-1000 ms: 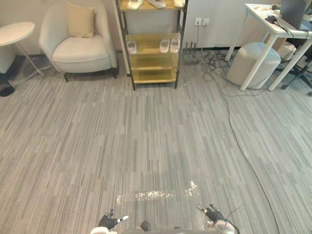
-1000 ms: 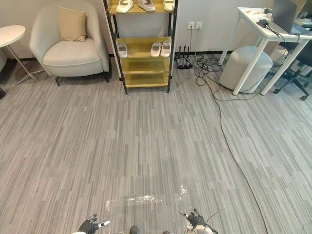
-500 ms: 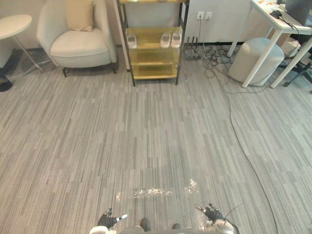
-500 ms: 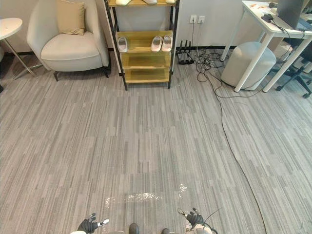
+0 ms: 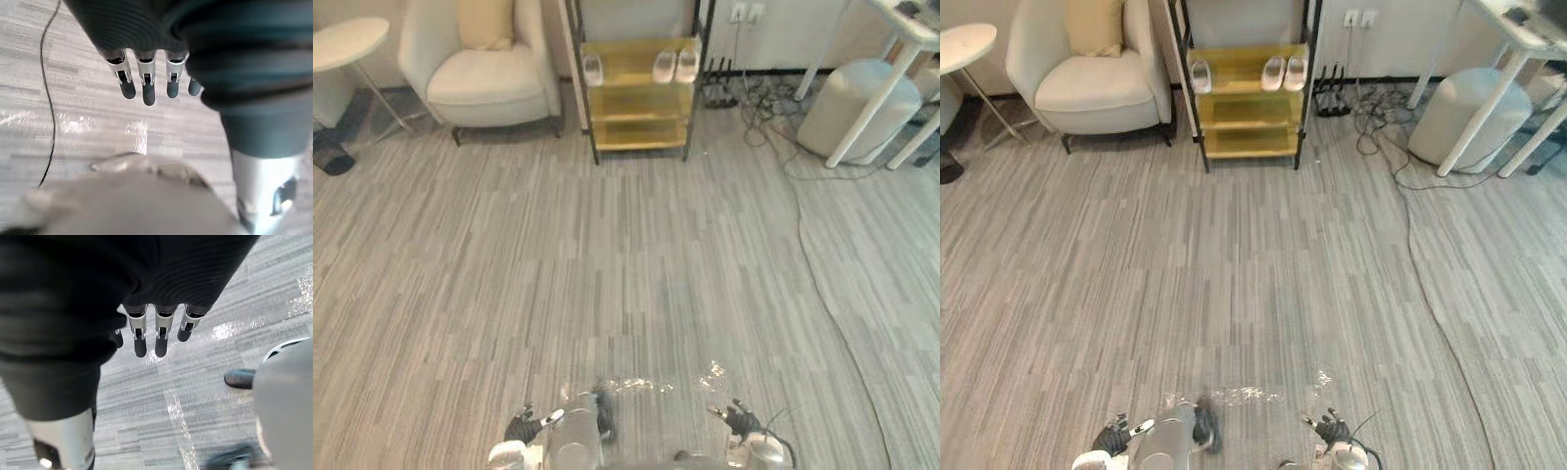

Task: Organize the slippers on the shoe rack

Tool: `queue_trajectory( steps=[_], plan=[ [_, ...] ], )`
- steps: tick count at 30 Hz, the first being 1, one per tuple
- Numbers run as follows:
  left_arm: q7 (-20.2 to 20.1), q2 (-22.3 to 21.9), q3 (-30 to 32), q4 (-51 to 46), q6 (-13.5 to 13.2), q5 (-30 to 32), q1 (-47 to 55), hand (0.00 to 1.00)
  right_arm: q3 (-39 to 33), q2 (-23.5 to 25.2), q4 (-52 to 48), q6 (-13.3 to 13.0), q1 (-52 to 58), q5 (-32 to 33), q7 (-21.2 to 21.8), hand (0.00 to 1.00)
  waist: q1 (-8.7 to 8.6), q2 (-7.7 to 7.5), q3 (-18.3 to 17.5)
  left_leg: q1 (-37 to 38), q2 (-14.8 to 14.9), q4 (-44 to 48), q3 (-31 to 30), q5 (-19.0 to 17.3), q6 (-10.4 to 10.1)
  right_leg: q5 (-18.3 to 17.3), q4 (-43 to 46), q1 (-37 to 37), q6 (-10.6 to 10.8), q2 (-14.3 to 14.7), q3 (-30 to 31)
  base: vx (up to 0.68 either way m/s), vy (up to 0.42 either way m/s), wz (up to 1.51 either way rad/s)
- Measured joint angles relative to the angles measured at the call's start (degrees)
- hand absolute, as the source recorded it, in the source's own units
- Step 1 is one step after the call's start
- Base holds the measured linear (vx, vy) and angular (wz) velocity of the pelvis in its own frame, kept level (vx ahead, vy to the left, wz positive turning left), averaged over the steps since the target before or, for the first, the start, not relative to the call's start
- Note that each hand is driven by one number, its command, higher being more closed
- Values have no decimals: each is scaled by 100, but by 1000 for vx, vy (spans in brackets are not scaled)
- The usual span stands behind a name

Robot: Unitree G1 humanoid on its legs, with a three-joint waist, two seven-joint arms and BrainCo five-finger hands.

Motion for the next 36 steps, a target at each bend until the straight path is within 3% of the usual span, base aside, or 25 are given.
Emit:
queue_trajectory(
  steps=[2,3,4,5,6,7,9,11,14,17,18,19,20,21,22,23,24,25,27,28,30,31,32,34,36],
  plan=[
    [-17,69,11,16,-9,3,64,0,60,89,-1,2,-40,-3,12,0,63,-120,9,-53,-81,445,-28,29,210,-214,159,100,37,-164,80,318,235,-44],
    [-22,118,8,36,-7,14,65,0,138,160,-5,-4,-6,-4,37,0,88,-239,-6,-61,-125,670,44,-209,410,-325,662,-12,44,-296,177,552,321,-43],
    [-23,162,-3,119,53,23,-6,0,150,263,-49,-10,-9,-6,44,0,84,-290,-16,62,-134,731,107,-496,446,-324,2778,-984,463,-504,312,556,309,-29],
    [-23,163,-3,120,55,24,-6,0,150,268,-48,-10,-8,-6,44,0,81,-293,-13,76,-135,730,108,-499,441,-315,2879,-1029,488,-510,317,545,306,-15],
    [-22,207,-23,135,87,28,4,0,148,276,-67,-2,-29,-9,67,0,54,-345,10,409,-191,704,128,-717,438,-140,4480,-1623,856,-609,319,366,181,1],
    [-21,215,-28,134,93,29,6,0,148,271,-65,-2,-32,-9,67,0,41,-357,13,525,-207,687,142,-743,474,-125,4839,-1714,840,-649,246,486,201,5],
    [-10,246,-90,100,99,25,41,0,159,271,-63,-3,-70,-10,73,0,-39,-363,38,1190,-285,408,221,-883,537,-117,5733,-1980,445,-862,-343,480,150,-3],
    [-9,238,-134,80,97,9,4,0,191,271,-51,-8,-153,-12,110,0,-58,-299,87,1848,-296,-86,256,-879,536,-355,5408,-2155,63,-839,-1008,569,127,-16],
    [-8,123,-168,-149,58,-5,-192,0,177,159,-118,-32,-269,-7,120,0,-118,-113,201,2385,-212,-607,246,-847,480,-387,3420,-2621,-248,-494,-1537,446,19,5],
    [-13,-89,-303,-146,42,1,-445,0,134,19,-145,-20,-317,-6,114,0,-183,-70,242,2785,-162,-912,92,-895,190,827,1263,-2874,-292,-167,-1361,486,-112,33],
    [-27,-126,-318,-115,38,11,-430,0,134,26,-142,-19,-258,-7,110,0,-183,-91,236,2978,-159,-911,22,-1006,6,1243,1055,-2883,-426,-139,-1252,530,-212,62],
    [-21,-240,-267,-98,51,27,-382,0,132,-12,-151,-13,-210,-11,128,0,-251,-63,183,3172,22,-687,-212,-1187,-279,1697,1415,-2819,-769,-50,-1176,552,-224,44],
    [-24,-250,-255,-109,46,26,-367,0,128,-23,-149,-13,-224,-11,122,0,-234,-19,162,3145,104,-584,-229,-1174,-299,1662,1461,-2817,-806,-23,-1206,560,-266,42],
    [-31,-266,-242,-111,32,25,-346,0,105,-24,-148,-18,-221,-11,120,0,-214,50,101,2874,300,-9,-360,-1148,-348,1395,1474,-2755,-811,90,-1260,680,-354,1],
    [-37,-372,-148,-110,43,-9,-317,0,86,-58,-140,-20,-218,-10,115,0,-188,249,131,2339,729,1384,-471,-975,-439,1185,1326,-2456,-886,380,-1342,673,-361,0],
    [-42,-409,-67,-114,37,9,-322,0,110,-75,-143,-23,-219,-6,112,0,-185,305,145,2181,858,1831,-513,-807,-412,1125,1275,-2334,-909,472,-1336,564,-277,-18],
    [-43,-429,-14,-108,39,15,-341,0,176,-99,-133,-18,-221,-4,111,0,-176,357,177,1908,1077,2665,-557,-359,-299,1003,1150,-2051,-943,592,-1297,506,-183,-20],
    [-59,-432,-2,-123,16,16,-353,0,191,-95,-40,-8,-186,0,104,0,-167,340,211,1544,1266,3697,-524,-590,-434,813,950,-1485,-961,693,-1228,483,-162,-17],
    [-64,-383,1,-128,-55,21,-385,0,174,-85,-36,-7,-115,4,89,0,-146,235,259,1310,1222,3879,-414,-795,-413,758,731,-1063,-935,703,-1169,455,-138,-13],
    [-58,-367,1,-164,-75,14,-457,0,149,-74,-34,-6,-109,10,66,0,-94,197,271,858,1084,3563,-200,-1000,-375,745,416,-670,-912,685,-1095,423,-102,-16],
    [-60,-365,-3,-238,-73,12,-486,0,137,-59,-35,-5,-142,11,35,0,-67,171,284,567,872,2848,-71,-1042,-314,722,271,-504,-869,624,-1053,469,-1,-22],
    [-57,-373,-16,-281,-81,13,-511,0,125,-31,-37,-8,-174,10,26,0,-58,142,301,345,469,1375,45,-878,-179,614,180,-315,-685,472,-1022,380,70,-20],
    [-57,-375,-16,-280,-81,12,-513,0,122,-28,-36,-7,-176,10,25,0,-58,143,304,334,419,1161,55,-821,-171,588,176,-283,-644,455,-1018,407,138,-16],
    [-52,-418,-23,-252,-82,12,-471,0,99,12,-36,-8,-108,9,22,0,-13,208,244,394,144,-686,61,134,-138,385,42,33,-323,447,-888,389,185,-25],
    [-54,-417,1,-240,-96,-5,-450,0,144,98,-22,-2,-92,2,22,0,31,185,160,445,122,-628,-62,841,211,198,-2,269,-114,435,-750,402,176,-30]
  ],
)
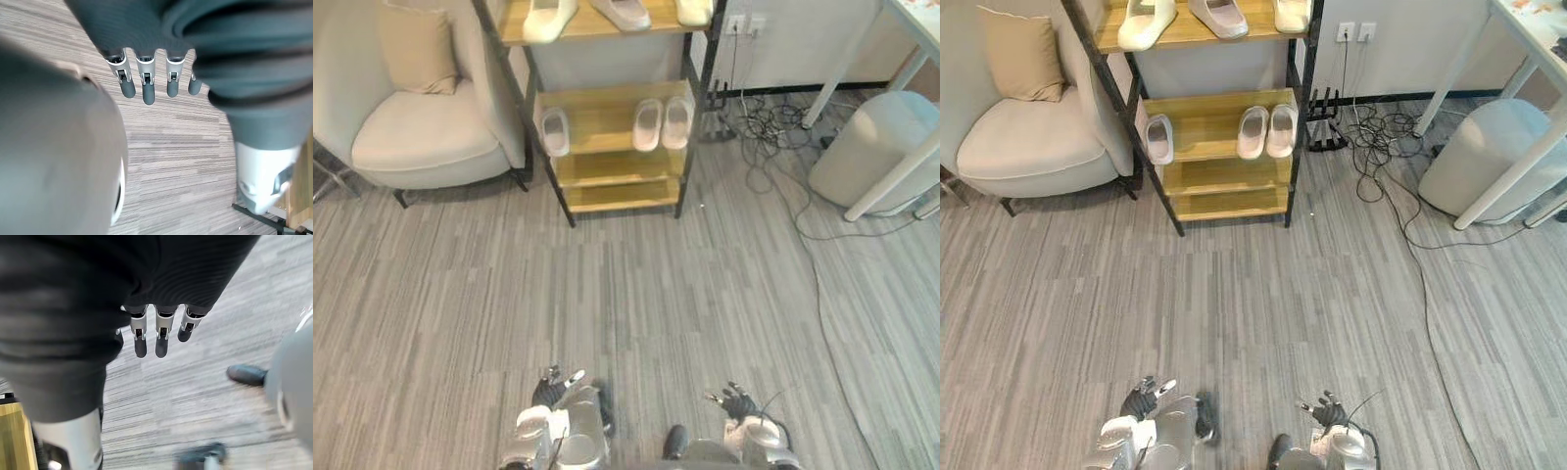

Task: Organize the slippers on the shoe rack

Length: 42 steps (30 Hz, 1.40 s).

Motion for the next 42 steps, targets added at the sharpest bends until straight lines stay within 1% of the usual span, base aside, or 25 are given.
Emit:
queue_trajectory(
  steps=[1,2,4,6,7,9,10,12,13,14,15,16,17,18,19,21,23,24,26,28,31,32,33,37,42],
  plan=[
    [-8,121,-5,-4,1,4,-22,0,20,144,-2,-1,4,-2,8,0,4,-262,-48,-12,-188,127,43,-147,177,-115,19,50,34,-171,12,456,148,-3],
    [-11,215,2,-3,2,0,-36,0,22,246,-1,-4,74,-3,11,0,-25,-487,-130,-90,-300,350,64,-425,229,-193,223,3,50,-338,9,439,126,3],
    [-8,231,2,15,22,-1,-59,0,1,248,1,-5,74,-4,12,0,47,-530,-146,24,-258,689,153,-844,278,-277,1647,-480,128,-614,152,471,187,-18],
    [-6,293,-41,80,59,6,-58,0,2,247,-10,-5,102,-8,35,0,32,-580,-148,462,-350,715,179,-1140,341,-150,3860,-1245,513,-1079,341,373,191,-7],
    [0,314,-102,140,73,11,-46,0,1,221,-15,-2,90,-8,48,0,-26,-582,-149,704,-406,697,175,-1271,374,-150,4649,-1478,510,-1251,230,525,182,25],
    [12,328,-138,127,123,12,51,0,4,192,-16,-2,76,-11,85,0,-82,-567,-140,1310,-527,441,128,-1426,392,-363,5383,-1806,182,-1521,-230,540,117,25],
    [14,330,-159,127,150,12,62,0,5,186,-16,-3,74,-12,92,0,-96,-552,-148,1533,-540,262,104,-1427,391,-475,5250,-1923,71,-1508,-426,426,39,21],
    [14,287,-271,125,154,9,50,0,-2,135,-46,-20,17,-10,110,0,-134,-445,-136,1848,-474,-45,-4,-1413,372,-617,4166,-2311,-19,-1242,-675,425,-37,26],
    [13,220,-307,125,157,11,-17,0,-4,83,-65,-22,-44,-5,116,0,-148,-351,-98,1960,-365,-149,-43,-1412,369,-529,3209,-2566,-61,-1002,-656,349,-93,21],
    [14,187,-307,125,157,11,-28,0,-5,56,-77,-26,-65,-5,117,0,-158,-309,-74,1999,-318,-187,-84,-1412,369,-424,2823,-2657,-81,-920,-629,338,-126,27],
    [14,118,-315,134,157,16,-30,0,-10,-17,-97,-31,-114,1,114,0,-201,-230,-23,2156,-208,-335,-165,-1401,275,134,1727,-2783,-53,-694,-440,285,-121,34],
    [13,121,-315,134,153,18,-12,0,-13,-24,-97,-30,-116,1,113,0,-221,-238,-26,2201,-204,-370,-191,-1405,202,448,1228,-2785,-13,-628,-292,381,-177,48],
    [7,139,-315,140,153,30,-8,0,-60,-30,-81,-20,-94,3,115,0,-225,-285,-25,2359,-226,-439,-219,-1462,-17,894,789,-2801,41,-619,-75,407,-230,55],
    [0,167,-299,171,152,33,29,0,-124,-24,-49,-15,-16,3,114,0,-224,-366,-68,2540,-233,-442,-320,-1641,-269,1326,765,-2761,-82,-626,168,600,-382,69],
    [14,104,-250,297,155,34,26,0,-135,-114,-40,-4,18,1,122,0,-257,-199,-126,2737,-27,-433,-508,-1755,-416,1511,1152,-2709,-292,-488,166,438,-299,57],
    [-3,18,-251,355,140,83,72,0,-184,-183,-27,-10,33,1,123,0,-258,-12,-223,2624,211,-154,-617,-1765,-429,1124,1307,-2703,-395,-370,0,392,-279,40],
    [-9,-47,-241,364,146,133,34,0,-224,-226,-3,-5,32,7,122,0,-272,126,-218,1991,603,1206,-716,-1765,-471,930,1168,-2435,-467,-144,-237,459,-351,44],
    [-10,-53,-238,352,148,131,38,0,-216,-249,25,-3,56,7,120,0,-267,184,-205,1625,868,2126,-790,-1661,-642,845,1050,-2168,-531,-10,-311,373,-273,32],
    [-14,-46,-228,335,137,125,29,0,-216,-265,41,-2,158,71,110,0,-223,183,-169,1206,1156,3416,-669,-1769,-774,703,831,-1577,-639,180,-395,367,-180,16],
    [-16,-27,-236,315,130,123,25,0,-217,-252,40,-4,164,119,109,0,-208,171,-180,1016,1126,3460,-332,-1908,-732,652,696,-1273,-643,173,-400,290,-51,-9],
    [-15,0,-242,234,135,123,-39,0,-224,-195,36,-3,75,119,90,0,-207,113,-145,615,765,2035,-156,-1949,-584,688,554,-1134,-575,15,-316,273,72,-16],
    [-11,4,-249,236,139,124,-50,0,-227,-174,31,-6,86,119,76,0,-209,98,-136,643,566,1138,-217,-1647,-470,710,527,-1088,-501,-79,-303,246,155,-14],
    [-10,-24,-252,240,137,125,-47,0,-228,-177,27,-4,99,118,69,0,-207,117,-144,726,431,562,-306,-842,-355,679,488,-1014,-328,-98,-256,249,161,-17],
    [-12,244,-476,291,151,129,-58,0,-224,114,-27,-10,138,111,68,0,-233,-324,-196,1268,-79,58,-150,-815,-296,688,295,-671,-50,-490,-238,259,136,5],
    [-25,295,-570,395,159,138,13,0,-222,216,-38,-21,198,107,87,0,-237,-416,-313,1915,-284,-620,-92,-723,-196,673,319,-393,-5,-609,-233,115,48,1]
  ],
)
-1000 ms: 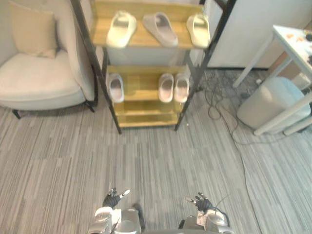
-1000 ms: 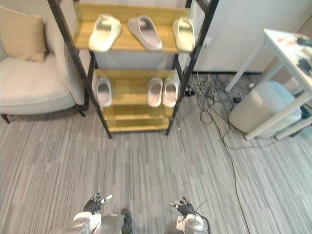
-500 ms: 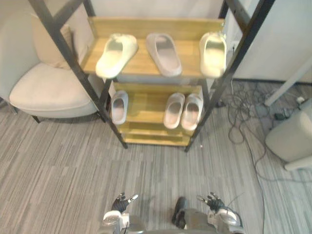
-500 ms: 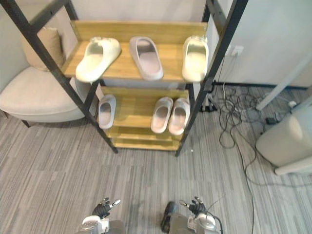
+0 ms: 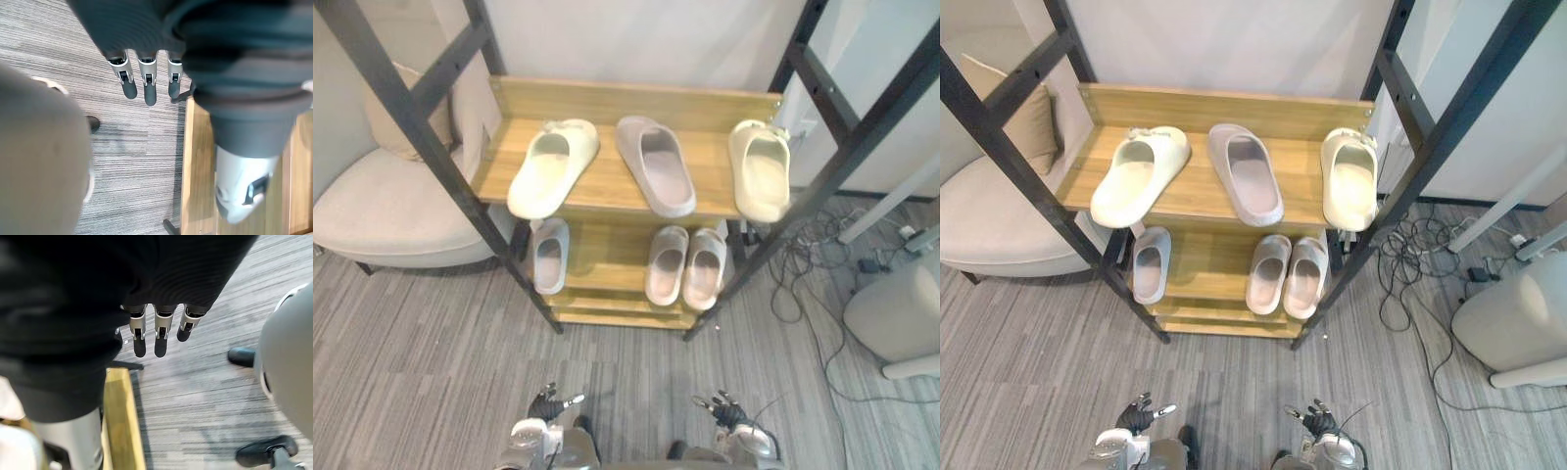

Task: Organize the slippers on the shoe rack

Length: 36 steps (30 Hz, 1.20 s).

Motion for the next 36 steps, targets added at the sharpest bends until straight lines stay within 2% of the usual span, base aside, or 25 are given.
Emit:
queue_trajectory(
  steps=[4,7,9,15,17,25,29,36],
  plan=[
    [0,39,-8,19,0,11,27,0,71,0,-47,-7,-5,-2,0,0,-21,-4,-4,169,-25,-437,103,224,-25,-16,-1,-33,30,17,33,36,-18,-9],
    [2,37,-7,51,-8,46,28,0,436,-46,-459,-9,60,-9,-19,0,-48,2,-12,218,-20,-593,146,327,-32,-18,21,-117,33,29,155,-16,-13,-16],
    [10,47,-5,74,-5,55,58,0,727,-55,-1252,-24,158,-69,-85,0,-167,4,-13,212,-20,-692,223,404,-25,-21,84,-242,36,29,227,-48,-4,-20],
    [45,38,-11,66,-25,56,80,0,1043,-86,-3529,-243,680,-447,-205,0,-192,-55,-68,228,-120,-969,287,614,72,-76,173,-515,93,-13,401,-87,12,-12],
    [65,45,-10,63,-43,55,117,0,1125,-91,-3954,-297,792,-585,-227,0,-195,-72,-94,250,-162,-1088,272,713,107,-81,240,-573,97,-21,428,-112,26,0],
    [76,57,-127,10,-167,118,202,0,1313,-116,-5317,-503,1017,-1018,-210,0,-191,-71,-203,190,-203,-1121,267,674,120,-106,282,-684,146,-98,460,-54,0,0],
    [60,75,-141,0,-170,121,213,0,1568,-281,-5792,-573,589,-1052,-226,0,-174,-73,-232,170,-201,-1118,254,674,121,-61,242,-684,167,-83,459,9,-7,0],
    [29,68,-126,-52,-224,120,240,0,1436,-555,-6167,-683,-720,-1259,-563,0,-32,-43,-312,111,-257,-1087,126,742,178,150,-140,-489,181,-21,372,70,-20,7]
  ],
)
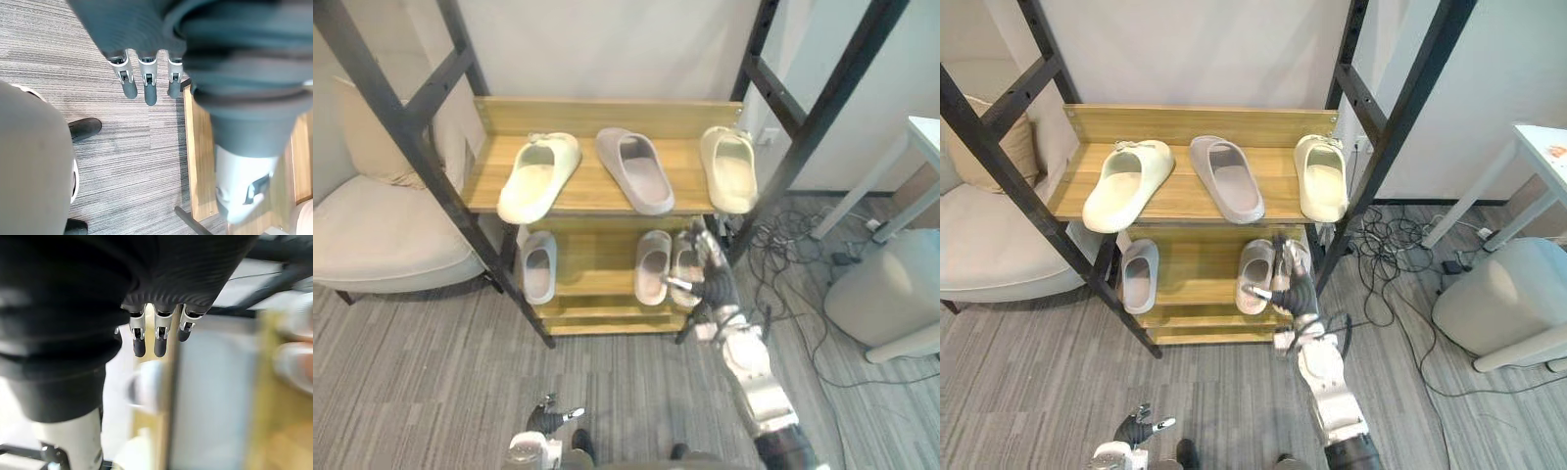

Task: Organize the slippers on the shoe rack

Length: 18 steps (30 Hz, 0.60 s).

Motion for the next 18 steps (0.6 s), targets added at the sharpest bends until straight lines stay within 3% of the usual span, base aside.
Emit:
queue_trajectory(
  steps=[3,7,11,18],
  plan=[
    [-9,-16,14,-59,-20,2,0,0,-271,-31,-15,-2,-358,-147,-199,0,139,-1,1,-11,11,-1,-68,0,-1,2,-43,53,-4,23,-68,23,-26,12],
    [-15,-20,20,-120,-27,2,25,0,-380,-393,70,-13,-941,-215,-456,0,183,-4,4,-25,6,-9,-196,0,-2,2,-84,121,-4,31,-171,-17,-18,15],
    [-25,-18,22,-168,-41,0,32,0,-789,-434,210,-52,-1472,-204,-759,0,222,-20,16,-92,-11,-41,-290,7,4,1,-90,105,-6,26,-234,-43,-1,9],
    [-30,-17,24,-360,-62,-3,54,0,-976,-875,1376,-13,-2450,-201,-987,0,377,-100,92,-158,-39,-43,-414,18,6,1,-162,140,-6,25,-368,-14,-7,9]
  ],
)
